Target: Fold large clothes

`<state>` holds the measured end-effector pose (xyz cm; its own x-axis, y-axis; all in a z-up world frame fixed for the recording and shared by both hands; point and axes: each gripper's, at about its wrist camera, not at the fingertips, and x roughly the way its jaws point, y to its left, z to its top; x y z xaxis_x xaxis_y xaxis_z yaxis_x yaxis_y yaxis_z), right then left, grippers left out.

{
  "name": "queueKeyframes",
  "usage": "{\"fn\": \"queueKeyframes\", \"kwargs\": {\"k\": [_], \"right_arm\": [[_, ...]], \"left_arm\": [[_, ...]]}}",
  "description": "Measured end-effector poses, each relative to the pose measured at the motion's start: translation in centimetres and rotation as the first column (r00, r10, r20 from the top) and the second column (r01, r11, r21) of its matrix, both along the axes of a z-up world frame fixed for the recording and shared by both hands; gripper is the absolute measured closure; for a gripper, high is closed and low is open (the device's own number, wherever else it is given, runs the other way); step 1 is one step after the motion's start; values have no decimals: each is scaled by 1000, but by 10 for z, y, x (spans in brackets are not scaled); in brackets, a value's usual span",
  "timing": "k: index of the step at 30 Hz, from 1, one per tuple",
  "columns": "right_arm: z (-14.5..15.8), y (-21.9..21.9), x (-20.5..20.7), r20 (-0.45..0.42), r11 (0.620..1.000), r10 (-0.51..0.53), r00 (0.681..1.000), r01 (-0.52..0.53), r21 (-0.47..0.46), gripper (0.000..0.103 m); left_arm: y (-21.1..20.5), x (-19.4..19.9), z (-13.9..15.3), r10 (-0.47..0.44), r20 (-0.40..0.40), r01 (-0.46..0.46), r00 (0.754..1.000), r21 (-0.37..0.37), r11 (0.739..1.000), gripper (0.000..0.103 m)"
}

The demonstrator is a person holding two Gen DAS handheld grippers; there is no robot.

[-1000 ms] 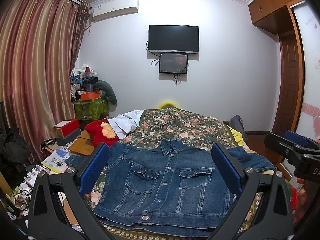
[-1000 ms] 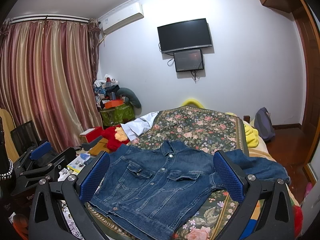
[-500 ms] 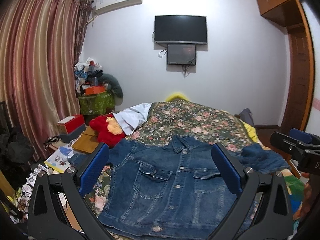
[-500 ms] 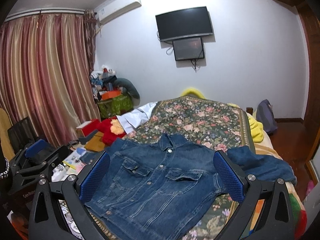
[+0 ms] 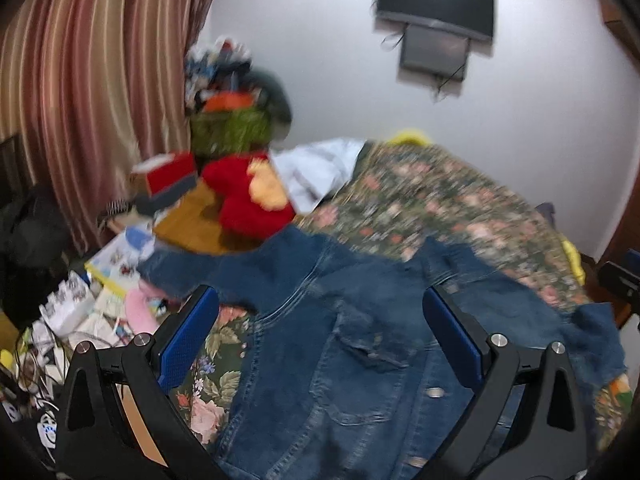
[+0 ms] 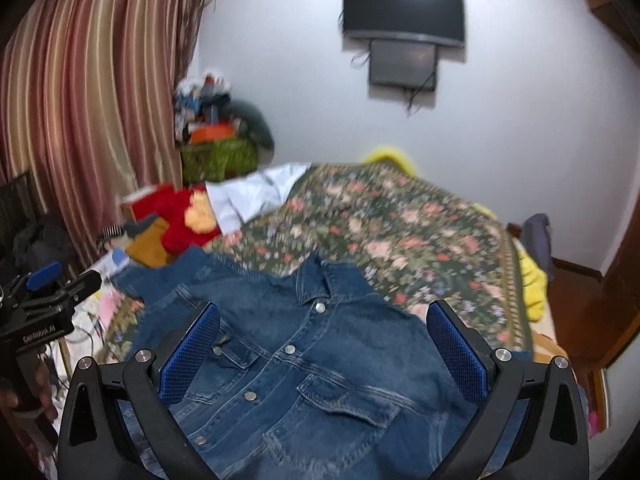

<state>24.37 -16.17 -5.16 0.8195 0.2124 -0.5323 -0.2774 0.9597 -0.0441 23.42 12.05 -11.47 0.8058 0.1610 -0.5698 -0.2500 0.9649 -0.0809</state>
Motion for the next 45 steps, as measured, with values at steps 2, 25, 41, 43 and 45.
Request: {"fn": "queueKeyframes", "kwargs": {"k": [2, 25, 41, 43, 45], "right_arm": [[-17, 11, 30, -51, 1000, 7, 999, -8, -27, 0], [-194, 82, 208, -542, 974, 144, 828, -216, -72, 0], [-155, 71, 194, -494, 979, 159, 855, -202, -33, 0], [-144, 68, 188, -471, 978, 158, 868, -202, -46, 0], [-133, 64, 179, -445, 977, 154, 882, -202, -62, 0]], "left_arm": [[14, 19, -22, 28, -61, -28, 998, 2, 1000, 0], [151, 131, -131, 134, -314, -244, 940, -342, 907, 32], [68, 142, -26, 33, -110, -28, 993, 44, 999, 96], [45, 138, -17, -20, -86, 25, 996, 56, 998, 96], [24, 136, -18, -73, -85, 79, 994, 71, 994, 96]]}}
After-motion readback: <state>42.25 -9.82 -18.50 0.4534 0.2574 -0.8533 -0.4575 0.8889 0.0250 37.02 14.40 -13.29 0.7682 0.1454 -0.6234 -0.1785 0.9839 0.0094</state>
